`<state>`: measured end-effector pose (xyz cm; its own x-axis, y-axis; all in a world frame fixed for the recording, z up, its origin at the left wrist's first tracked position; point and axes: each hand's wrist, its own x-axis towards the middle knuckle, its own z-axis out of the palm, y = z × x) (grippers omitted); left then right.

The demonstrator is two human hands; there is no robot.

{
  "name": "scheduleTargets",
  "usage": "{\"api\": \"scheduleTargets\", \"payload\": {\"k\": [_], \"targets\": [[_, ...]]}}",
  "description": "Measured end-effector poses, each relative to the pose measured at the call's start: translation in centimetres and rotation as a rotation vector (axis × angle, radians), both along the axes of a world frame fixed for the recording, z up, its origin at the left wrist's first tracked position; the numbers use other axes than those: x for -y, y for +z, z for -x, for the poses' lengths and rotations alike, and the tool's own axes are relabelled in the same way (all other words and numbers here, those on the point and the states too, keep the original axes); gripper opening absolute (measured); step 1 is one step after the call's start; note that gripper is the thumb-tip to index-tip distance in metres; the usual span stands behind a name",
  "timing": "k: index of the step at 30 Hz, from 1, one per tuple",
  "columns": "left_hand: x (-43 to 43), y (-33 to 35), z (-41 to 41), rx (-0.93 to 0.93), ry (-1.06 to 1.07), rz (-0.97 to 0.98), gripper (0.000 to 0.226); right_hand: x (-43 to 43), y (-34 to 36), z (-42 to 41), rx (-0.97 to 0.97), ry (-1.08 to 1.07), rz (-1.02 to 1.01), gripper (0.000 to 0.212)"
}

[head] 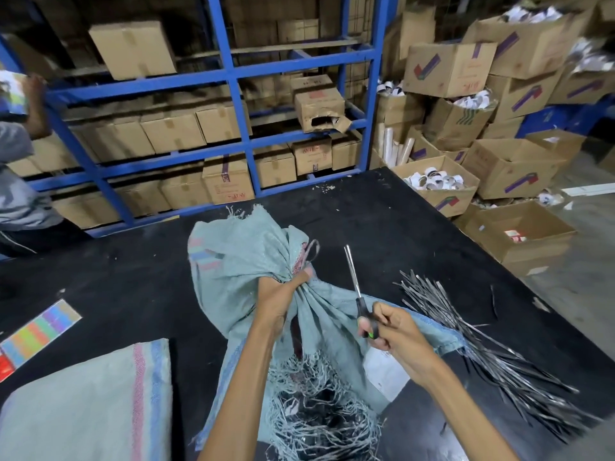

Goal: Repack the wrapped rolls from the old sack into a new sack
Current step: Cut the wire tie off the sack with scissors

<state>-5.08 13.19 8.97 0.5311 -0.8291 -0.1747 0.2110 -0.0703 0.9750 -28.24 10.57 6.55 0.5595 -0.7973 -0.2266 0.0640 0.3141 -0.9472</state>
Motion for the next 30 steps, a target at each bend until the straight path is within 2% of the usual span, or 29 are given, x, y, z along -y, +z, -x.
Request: {"api": "scheduleTargets", "payload": {"k": [3,6,8,10,12,14,15,17,19,20,21,24,27,30], "targets": [[0.0,-0.4,0.0,0.018,-0.015,0.023,0.052,0.3,-0.5,0.1,0.017,0.027,-0.007,0.050],[-0.2,-1.0,-0.5,-0.011,-0.023,-0.034,0.050,0.2,-1.0,-0.1,0.043,0.120,-0.038,0.060],[-0.3,-1.4,-1.0,-0.083,-0.002,-0.031,0.046,0.3,-1.6,-0.3,0.017,0.197,-0.051,0.046],[-0.5,-1.6,-1.2,-0.134,0.001,-0.021,0.059,0.4,-2.0,-0.7,-0.003,0.267,-0.078,0.034],[-0.6,-1.9,-1.6,-0.149,-0.006,-0.021,0.082,0.4,-2.1,-1.1,-0.001,0.334,-0.091,0.038],[-0.6,-2.2,-1.9,-0.151,-0.017,-0.021,0.087,0.3,-2.0,-1.4,-0.028,0.373,-0.087,0.035],[-0.8,-1.8,-1.7,-0.157,-0.037,-0.031,0.080,0.3,-2.2,-1.5,-0.048,0.390,-0.081,0.029],[-1.2,-0.8,-1.3,-0.152,-0.073,-0.038,0.048,0.3,-2.6,-1.5,-0.083,0.419,-0.079,0.016],[-1.2,-1.0,-1.2,-0.151,-0.101,-0.042,0.026,0.3,-2.7,-1.6,-0.081,0.445,-0.080,0.021],[-1.3,-1.1,-1.1,-0.158,-0.099,-0.048,0.025,0.2,-2.4,-1.6,-0.073,0.455,-0.082,0.027],[-1.3,-1.2,-1.2,-0.179,-0.080,-0.046,0.032,0.2,-2.2,-1.7,-0.068,0.464,-0.087,0.032],[-1.3,-1.9,-1.3,-0.221,-0.037,-0.049,0.075,0.2,-1.9,-1.7,-0.060,0.470,-0.092,0.030],[-1.2,-2.5,-1.3,-0.247,-0.019,-0.031,0.086,0.1,-2.2,-1.8,-0.045,0.457,-0.094,0.037],[-1.2,-2.2,-1.1,-0.229,-0.030,-0.026,0.093,0.1,-2.2,-1.7,-0.032,0.446,-0.103,0.032]]}}
